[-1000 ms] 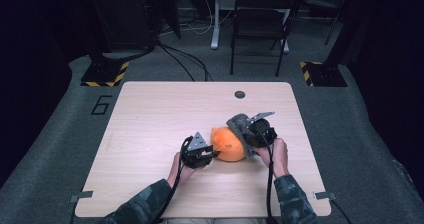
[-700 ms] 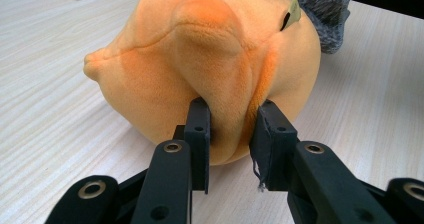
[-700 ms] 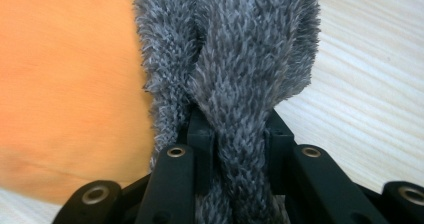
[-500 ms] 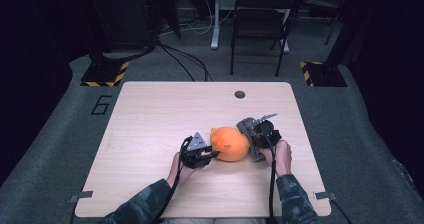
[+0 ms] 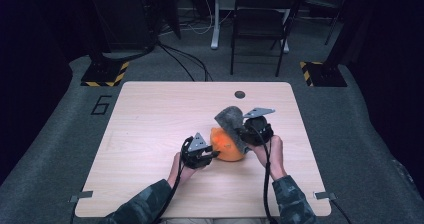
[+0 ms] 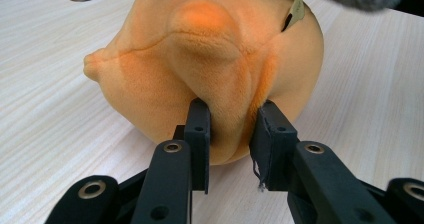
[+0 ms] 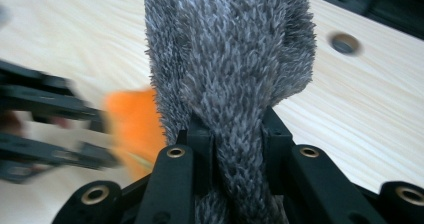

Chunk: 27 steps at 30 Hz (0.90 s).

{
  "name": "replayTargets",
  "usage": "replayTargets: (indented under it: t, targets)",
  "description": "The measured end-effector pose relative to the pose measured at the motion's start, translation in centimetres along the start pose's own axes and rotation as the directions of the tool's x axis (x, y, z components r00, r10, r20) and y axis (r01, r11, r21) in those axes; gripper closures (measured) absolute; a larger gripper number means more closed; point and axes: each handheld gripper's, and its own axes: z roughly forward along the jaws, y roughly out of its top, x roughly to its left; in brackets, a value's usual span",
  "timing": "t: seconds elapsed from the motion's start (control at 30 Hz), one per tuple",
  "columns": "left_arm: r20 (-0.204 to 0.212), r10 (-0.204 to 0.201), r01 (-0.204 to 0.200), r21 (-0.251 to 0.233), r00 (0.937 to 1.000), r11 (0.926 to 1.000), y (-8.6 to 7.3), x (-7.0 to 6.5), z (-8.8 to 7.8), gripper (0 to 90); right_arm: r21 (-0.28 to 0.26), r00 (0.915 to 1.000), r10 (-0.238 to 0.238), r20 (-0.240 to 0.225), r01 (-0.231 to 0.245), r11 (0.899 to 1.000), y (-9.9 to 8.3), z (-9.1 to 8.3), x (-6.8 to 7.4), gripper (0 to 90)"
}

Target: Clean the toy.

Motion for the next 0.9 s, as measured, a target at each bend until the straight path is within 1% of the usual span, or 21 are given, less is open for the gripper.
replayTargets:
  t: [0.03,0.07,0.1,0.13,0.17,0.2,0.23,0.27,0.33,0.4,0.43,0.53,0.6,0.73,0.8,0.87,0.9]
  targets:
    - [0.005,-0.002,0.002,0.002,1.0000,1.0000,0.0,0.0,0.1,70.9,0.006,0.9998,-0.001,-0.022,0.001,1.000,0.1,0.2,0.6,72.6]
    - [0.003,0.004,-0.004,0.002,1.0000,1.0000,0.0,0.0,0.1,70.9,0.005,0.9991,-0.004,-0.042,0.004,1.000,0.1,0.6,1.0,72.6]
    - [0.002,0.002,-0.002,0.003,1.0000,1.0000,-0.1,0.0,0.2,70.9,0.022,0.9987,-0.019,-0.047,0.021,1.000,0.1,1.0,1.4,72.5]
    - [0.002,0.003,-0.003,0.008,1.0000,1.0000,-0.1,0.0,0.2,70.9,0.036,0.9988,-0.036,-0.033,0.038,0.999,0.0,1.6,1.6,72.5]
    - [0.004,0.004,-0.004,0.013,1.0000,0.9999,-0.2,0.0,0.2,70.9,0.054,0.9991,-0.034,-0.025,0.036,0.998,-0.3,2.0,1.8,72.4]
    - [0.006,0.001,-0.002,0.015,1.0000,0.9999,-0.3,0.0,0.2,70.9,0.062,0.9988,-0.047,-0.015,0.048,0.997,-0.5,2.4,1.7,72.4]
    - [0.006,0.002,-0.002,0.017,1.0000,0.9999,-0.3,0.1,0.1,70.9,0.064,0.9987,-0.049,-0.014,0.050,0.997,-0.6,2.6,1.5,72.4]
    - [0.005,0.005,-0.005,0.015,1.0000,0.9999,-0.3,0.0,0.1,70.9,0.062,0.9993,-0.032,-0.021,0.033,0.998,-0.7,2.6,1.3,72.4]
    - [0.006,0.009,-0.009,0.016,0.9999,0.9998,-0.2,0.0,0.2,70.9,0.070,0.9986,-0.052,-0.010,0.053,0.996,-0.7,2.5,1.1,72.3]
    - [0.004,0.014,-0.014,0.015,0.9999,0.9998,-0.2,0.0,0.2,71.0,0.072,0.9988,-0.048,-0.007,0.048,0.996,-0.8,2.5,1.0,72.3]
    - [0.003,0.009,-0.009,0.011,1.0000,0.9999,-0.2,0.0,0.2,71.0,0.078,0.9987,-0.051,-0.003,0.051,0.996,-0.8,2.5,0.8,72.3]
    - [0.008,0.004,-0.005,0.015,1.0000,0.9999,-0.3,0.1,0.1,70.9,0.090,0.9995,-0.033,0.000,0.032,0.995,-0.9,2.6,0.2,72.2]
    - [0.009,0.005,-0.006,0.018,0.9999,0.9998,-0.3,0.1,0.1,70.9,0.097,0.9995,-0.030,0.005,0.030,0.995,-1.0,2.7,-0.1,72.2]
    - [0.008,0.010,-0.010,0.016,0.9999,0.9998,-0.2,0.1,0.2,71.0,0.117,0.9984,-0.042,0.039,0.037,0.992,-1.4,2.6,-0.6,72.2]
    - [0.011,0.007,-0.007,0.015,0.9999,0.9999,-0.3,0.2,0.2,70.9,0.124,0.9992,-0.022,0.035,0.017,0.992,-1.6,2.6,-1.1,72.1]
    - [0.014,0.004,-0.004,0.017,0.9999,0.9998,-0.3,0.3,0.1,70.9,0.134,0.9991,-0.005,0.043,-0.001,0.991,-1.8,2.6,-1.6,71.9]
    - [0.009,0.004,-0.004,0.011,1.0000,0.9999,-0.4,0.3,0.2,70.9,0.140,0.9988,0.010,0.049,-0.017,0.990,-1.9,2.7,-1.9,71.9]
